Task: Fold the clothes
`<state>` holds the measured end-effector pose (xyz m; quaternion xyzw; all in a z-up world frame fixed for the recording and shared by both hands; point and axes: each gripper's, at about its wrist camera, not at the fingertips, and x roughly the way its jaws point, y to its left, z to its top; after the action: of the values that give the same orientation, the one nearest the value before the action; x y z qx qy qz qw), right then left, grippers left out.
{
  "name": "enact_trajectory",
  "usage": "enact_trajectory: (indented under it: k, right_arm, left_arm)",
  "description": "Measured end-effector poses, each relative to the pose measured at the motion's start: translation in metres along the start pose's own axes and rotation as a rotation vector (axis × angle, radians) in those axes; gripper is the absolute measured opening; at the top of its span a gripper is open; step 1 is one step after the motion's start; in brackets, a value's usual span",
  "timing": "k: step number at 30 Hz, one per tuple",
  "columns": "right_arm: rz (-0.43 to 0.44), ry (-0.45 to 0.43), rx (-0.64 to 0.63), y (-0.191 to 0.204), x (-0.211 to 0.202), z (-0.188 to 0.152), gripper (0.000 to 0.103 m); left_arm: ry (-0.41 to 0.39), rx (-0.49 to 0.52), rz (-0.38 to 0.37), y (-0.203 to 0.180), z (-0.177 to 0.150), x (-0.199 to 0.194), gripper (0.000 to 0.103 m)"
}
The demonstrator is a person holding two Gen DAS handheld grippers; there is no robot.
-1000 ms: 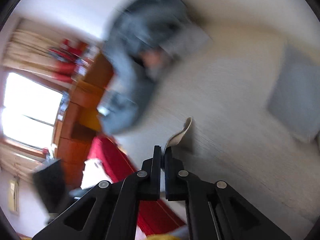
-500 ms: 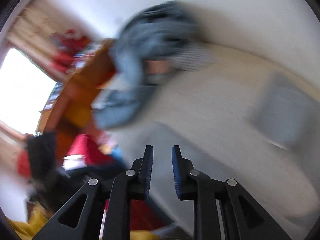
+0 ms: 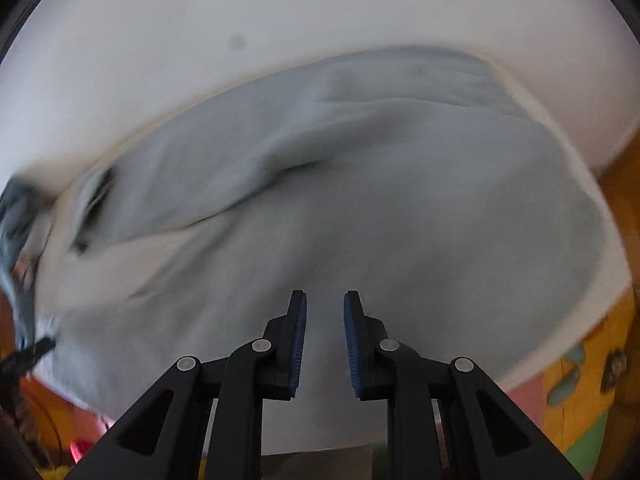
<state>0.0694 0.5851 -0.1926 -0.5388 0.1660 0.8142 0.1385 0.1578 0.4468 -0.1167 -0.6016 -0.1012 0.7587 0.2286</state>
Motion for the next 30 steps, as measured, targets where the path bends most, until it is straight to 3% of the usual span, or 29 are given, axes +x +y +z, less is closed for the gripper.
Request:
enact_trajectory:
  k: [3, 7, 13, 15, 17, 21, 24, 26, 30]
  right_arm:
    - [-0.027, 0.038, 0.014, -0.023, 0.014, 0.004, 0.020]
    - [-0.084, 0.039, -0.079, -0.020, 0.015, 0.001, 0.017]
    - [-0.172, 0.124, -0.114, -0.036, 0.015, 0.013, 0.017]
    - [-0.202, 0.135, -0.212, -0.018, 0.012, 0.023, 0.017]
    - [-0.090, 0.098, -0.376, 0.018, 0.000, 0.034, 0.017]
    - [0.143, 0.109, -0.753, 0.102, -0.005, 0.044, 0.017]
    - [0.210, 0.192, -1.030, 0.145, 0.014, 0.035, 0.017]
    - [0.203, 0.228, -1.178, 0.162, 0.025, 0.028, 0.017]
    - [0.234, 0.311, -1.312, 0.186, 0.041, 0.025, 0.017]
  left_arm:
    - [0.013, 0.010, 0.018, -0.009, 0.001, 0.009, 0.024]
    - [0.017, 0.018, 0.050, -0.018, 0.004, 0.013, 0.026]
    - [0.012, -0.005, 0.053, -0.027, -0.003, 0.014, 0.026]
    - [0.007, -0.016, 0.053, -0.029, -0.008, 0.013, 0.026]
    - [0.002, -0.021, 0.070, -0.030, -0.010, 0.012, 0.026]
    - [-0.013, -0.052, 0.099, -0.029, -0.014, 0.005, 0.026]
    - [-0.033, -0.074, 0.118, -0.026, -0.017, -0.004, 0.026]
    - [-0.047, -0.098, 0.129, -0.023, -0.021, -0.008, 0.026]
    - [-0.061, -0.138, 0.149, -0.016, -0.027, -0.013, 0.026]
